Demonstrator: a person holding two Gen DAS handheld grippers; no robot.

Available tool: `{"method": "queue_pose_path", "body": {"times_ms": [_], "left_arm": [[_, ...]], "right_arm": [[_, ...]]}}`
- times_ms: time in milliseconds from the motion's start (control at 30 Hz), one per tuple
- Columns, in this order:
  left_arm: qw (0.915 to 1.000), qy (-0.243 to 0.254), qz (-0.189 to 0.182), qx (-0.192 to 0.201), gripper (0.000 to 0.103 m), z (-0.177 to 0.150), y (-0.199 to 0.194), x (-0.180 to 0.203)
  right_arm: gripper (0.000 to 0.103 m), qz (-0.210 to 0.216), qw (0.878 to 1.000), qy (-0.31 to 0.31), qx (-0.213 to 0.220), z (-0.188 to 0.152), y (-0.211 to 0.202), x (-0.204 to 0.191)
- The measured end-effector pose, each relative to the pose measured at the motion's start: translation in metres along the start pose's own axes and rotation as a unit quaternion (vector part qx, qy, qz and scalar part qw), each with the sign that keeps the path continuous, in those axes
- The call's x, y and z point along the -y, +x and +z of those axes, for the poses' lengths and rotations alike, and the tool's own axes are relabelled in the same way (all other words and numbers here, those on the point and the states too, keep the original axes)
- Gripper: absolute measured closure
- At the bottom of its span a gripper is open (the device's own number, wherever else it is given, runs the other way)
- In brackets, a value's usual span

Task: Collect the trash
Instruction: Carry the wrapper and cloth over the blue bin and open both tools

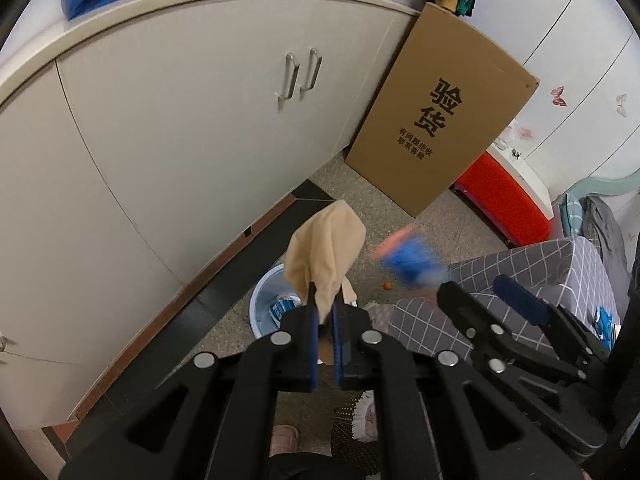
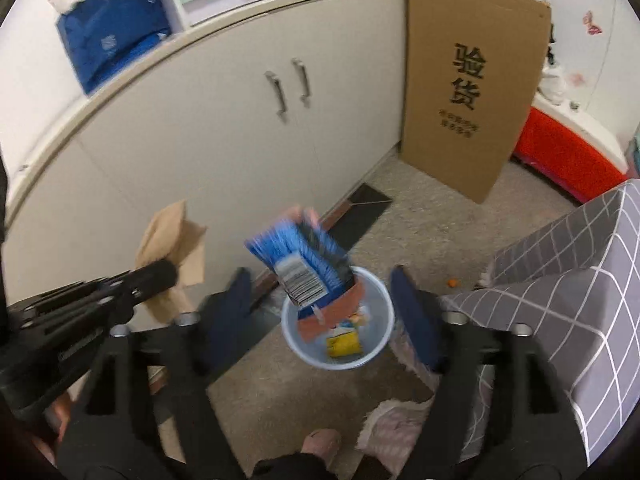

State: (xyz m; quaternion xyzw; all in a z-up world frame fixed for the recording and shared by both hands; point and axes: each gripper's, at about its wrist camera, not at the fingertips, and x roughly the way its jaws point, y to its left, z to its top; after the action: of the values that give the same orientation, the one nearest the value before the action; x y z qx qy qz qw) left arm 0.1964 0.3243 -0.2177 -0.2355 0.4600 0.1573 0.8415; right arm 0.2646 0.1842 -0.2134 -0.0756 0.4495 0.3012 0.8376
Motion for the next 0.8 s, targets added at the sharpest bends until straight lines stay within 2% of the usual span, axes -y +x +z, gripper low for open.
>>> {"method": "queue_pose_path", "body": {"times_ms": [100,400,567,800], "left_arm": [[1.0,0.007,0.002,-0.004,0.097,-0.001,0.005,0.005],[0.9995,0.03,0.011,0.002,0.097,-0.005,0.004,0.02],[0.9987,0.049,0.016,0.003,0.097,-0.006,0.003,0.035],[0.9965,0.081,0.022,-0.003,0.097,-0.002,0.01,0.059]], "right_arm": [[0.03,0.001,1.0,0.007,-0.007,-0.003,0.002,0.004],[0.029,-0.014,1.0,0.014,0.007,-0.007,-0.02,0.016],[0.027,-0.03,0.999,0.02,0.031,-0.008,-0.038,0.022],[0.024,-0.049,0.994,0.06,0.083,-0.006,-0.067,0.041]]}}
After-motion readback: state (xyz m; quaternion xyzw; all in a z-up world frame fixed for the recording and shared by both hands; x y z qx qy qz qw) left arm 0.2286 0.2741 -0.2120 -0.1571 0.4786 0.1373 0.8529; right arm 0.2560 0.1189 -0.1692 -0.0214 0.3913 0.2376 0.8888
